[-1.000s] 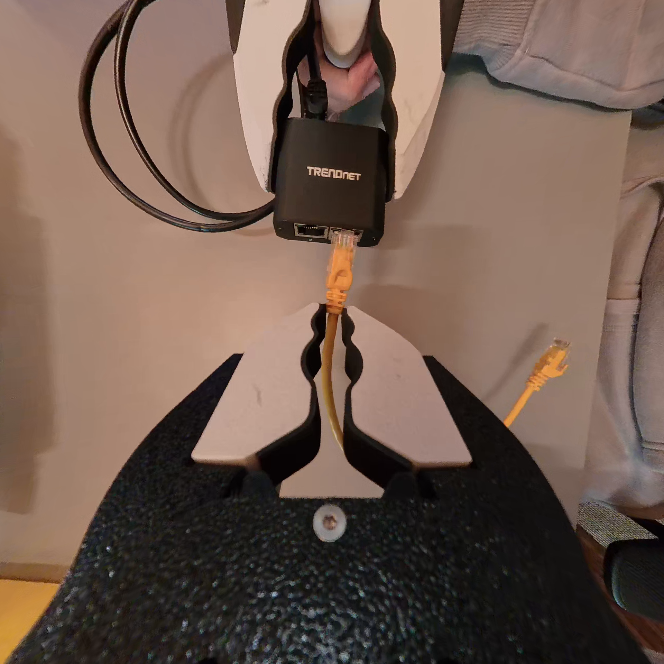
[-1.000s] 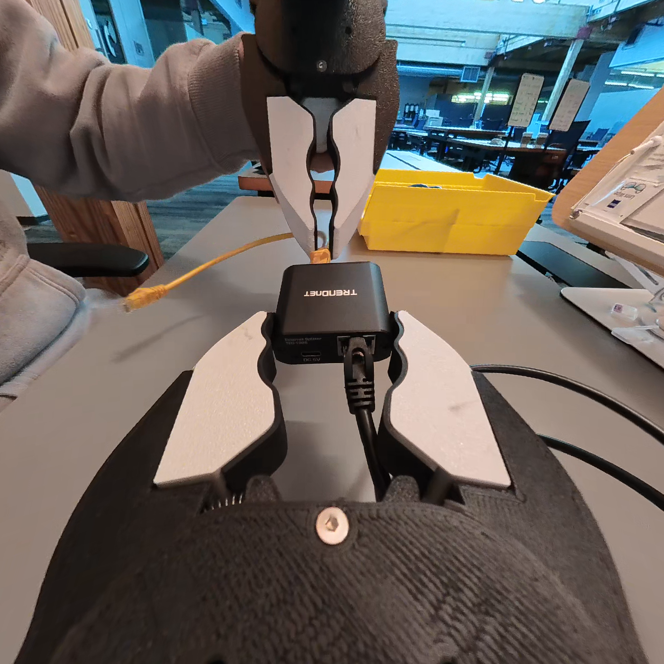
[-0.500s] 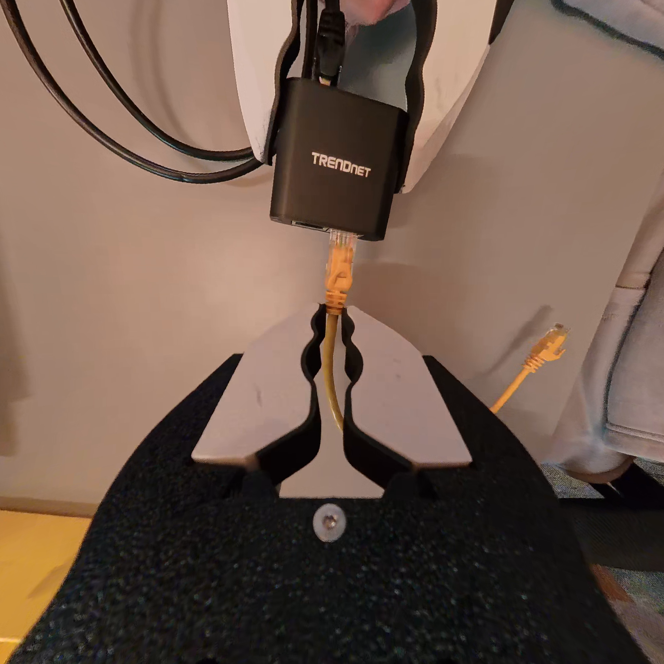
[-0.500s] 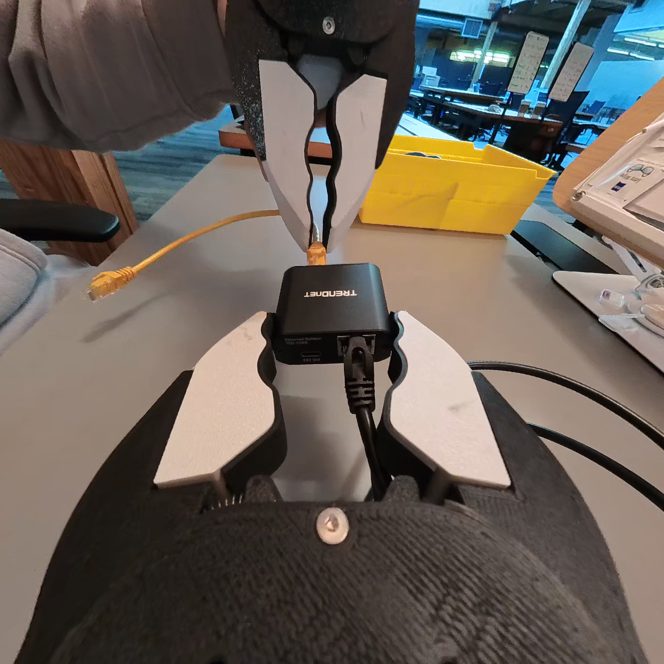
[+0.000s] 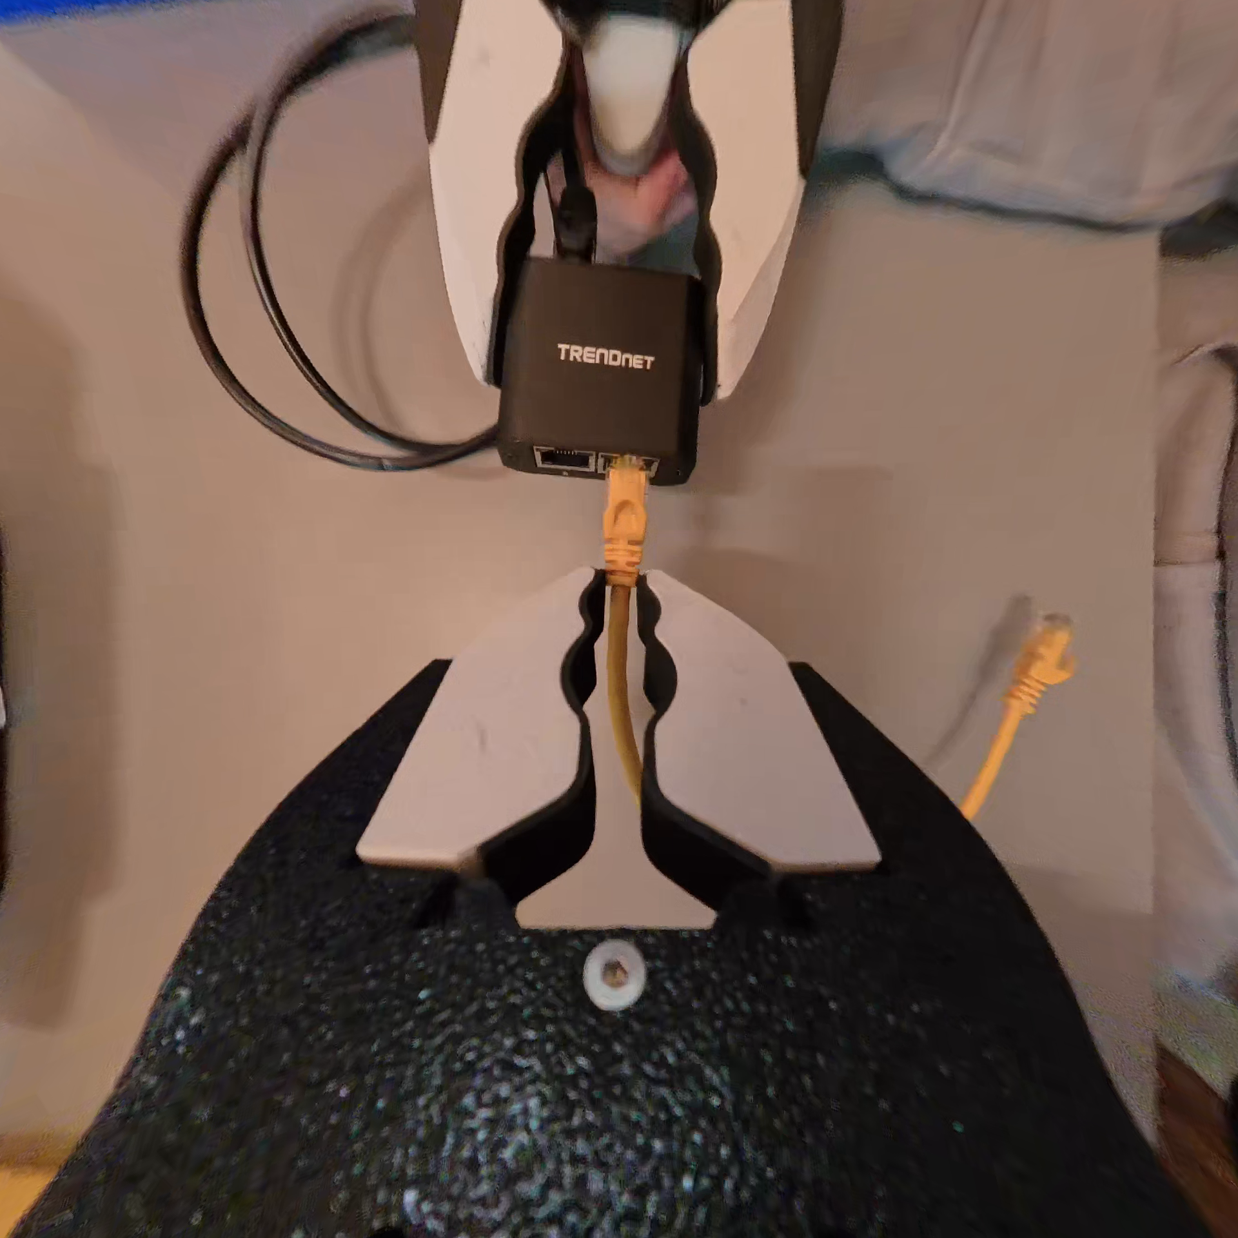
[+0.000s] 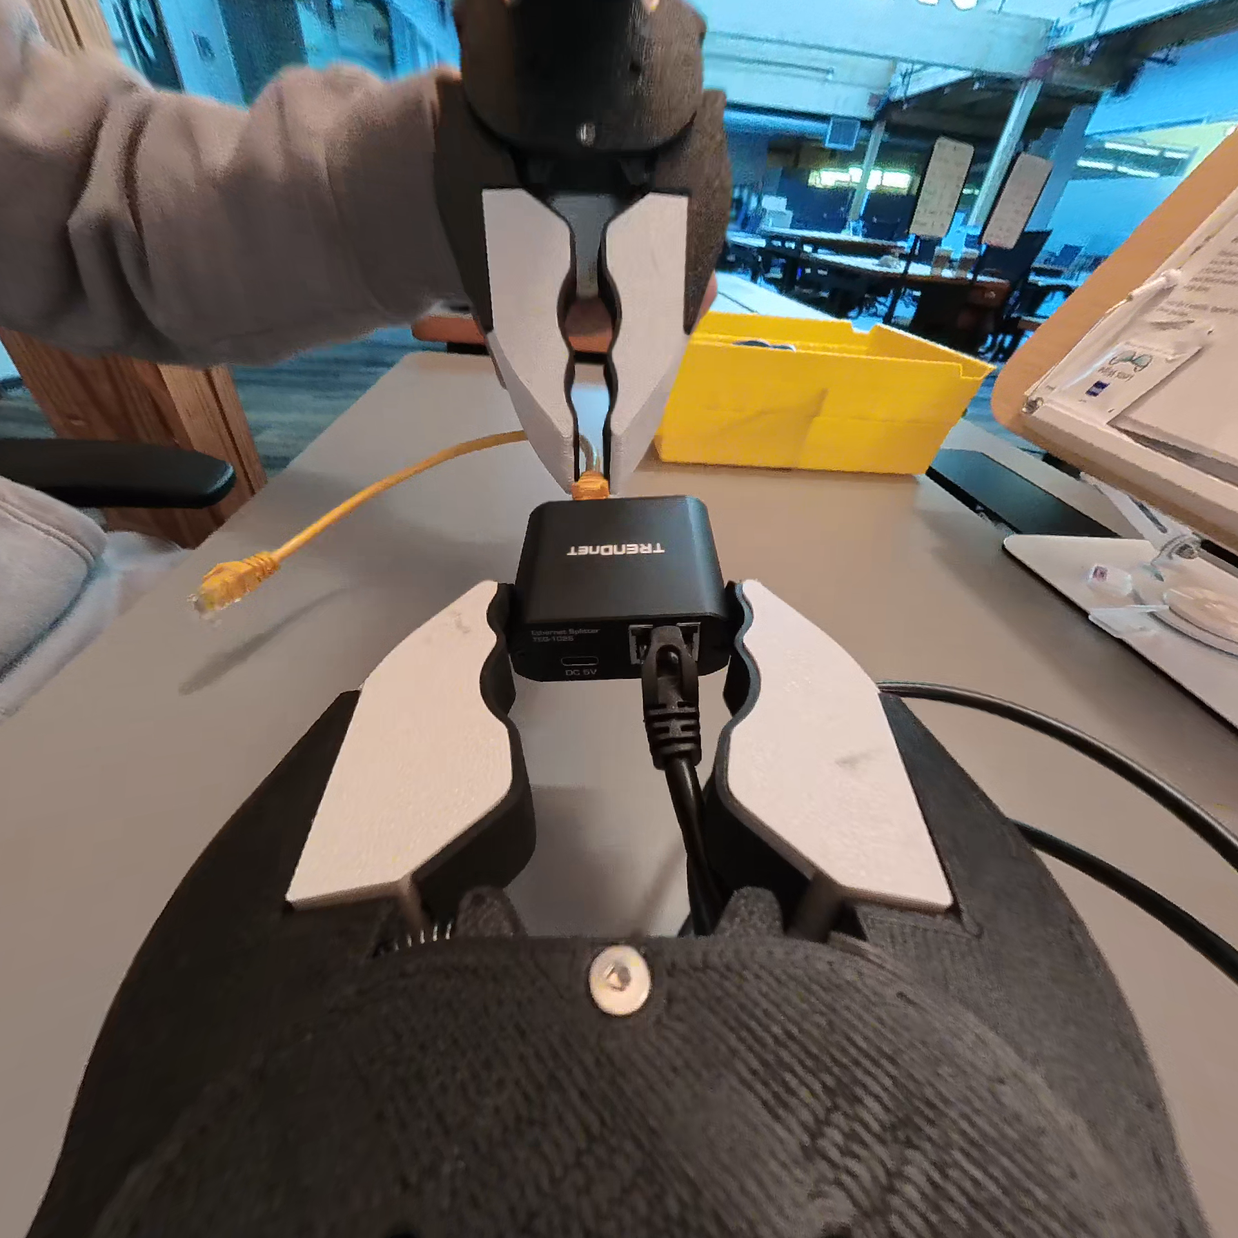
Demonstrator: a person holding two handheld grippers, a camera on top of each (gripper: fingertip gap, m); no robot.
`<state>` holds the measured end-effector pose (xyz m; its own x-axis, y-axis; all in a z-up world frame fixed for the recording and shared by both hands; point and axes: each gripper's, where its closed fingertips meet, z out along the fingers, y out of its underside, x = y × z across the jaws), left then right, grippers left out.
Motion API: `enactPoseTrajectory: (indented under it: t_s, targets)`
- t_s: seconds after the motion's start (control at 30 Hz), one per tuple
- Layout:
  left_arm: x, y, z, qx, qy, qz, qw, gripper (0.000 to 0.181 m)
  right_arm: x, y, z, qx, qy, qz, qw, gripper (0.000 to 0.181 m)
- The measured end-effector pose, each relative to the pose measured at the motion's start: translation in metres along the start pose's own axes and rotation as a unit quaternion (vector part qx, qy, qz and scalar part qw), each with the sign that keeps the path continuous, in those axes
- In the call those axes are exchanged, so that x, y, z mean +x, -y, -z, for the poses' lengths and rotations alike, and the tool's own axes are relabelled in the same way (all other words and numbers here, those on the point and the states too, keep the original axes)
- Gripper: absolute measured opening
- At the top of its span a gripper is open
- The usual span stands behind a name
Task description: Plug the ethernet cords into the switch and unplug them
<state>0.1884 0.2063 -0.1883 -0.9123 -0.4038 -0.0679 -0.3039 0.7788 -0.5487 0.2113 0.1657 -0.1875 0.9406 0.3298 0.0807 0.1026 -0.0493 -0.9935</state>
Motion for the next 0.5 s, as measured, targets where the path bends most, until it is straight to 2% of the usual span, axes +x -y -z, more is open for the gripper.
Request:
enactPoseTrajectory:
  t_s: [0.03,0.1,0.2,0.3,0.33,0.5]
  targets:
    - [-0.001,0.003,0.002,0.037,0.004,-0.001,0.999,0.008,0.001,0.002,0.001,0.007,-0.001,-0.003,1.000,0.061]
    - [0.000,0.010,0.005,0.105,0.007,0.008,0.994,0.010,0.002,0.007,0.004,0.022,-0.003,-0.007,1.000,0.061]
    - [0.004,0.014,0.007,0.153,-0.002,0.018,0.988,0.017,0.001,0.010,0.005,0.033,0.000,-0.012,0.999,0.061]
    - [0.003,0.017,0.005,0.170,0.000,0.022,0.985,0.017,-0.001,0.009,0.001,0.034,0.008,-0.014,0.999,0.061]
    - [0.003,0.015,0.004,0.164,-0.003,0.022,0.986,0.010,-0.002,0.009,0.000,0.032,0.010,-0.013,0.999,0.061]
    - [0.002,0.018,0.003,0.173,-0.004,0.022,0.985,0.010,-0.001,0.010,0.002,0.039,0.009,-0.017,0.999,0.061]
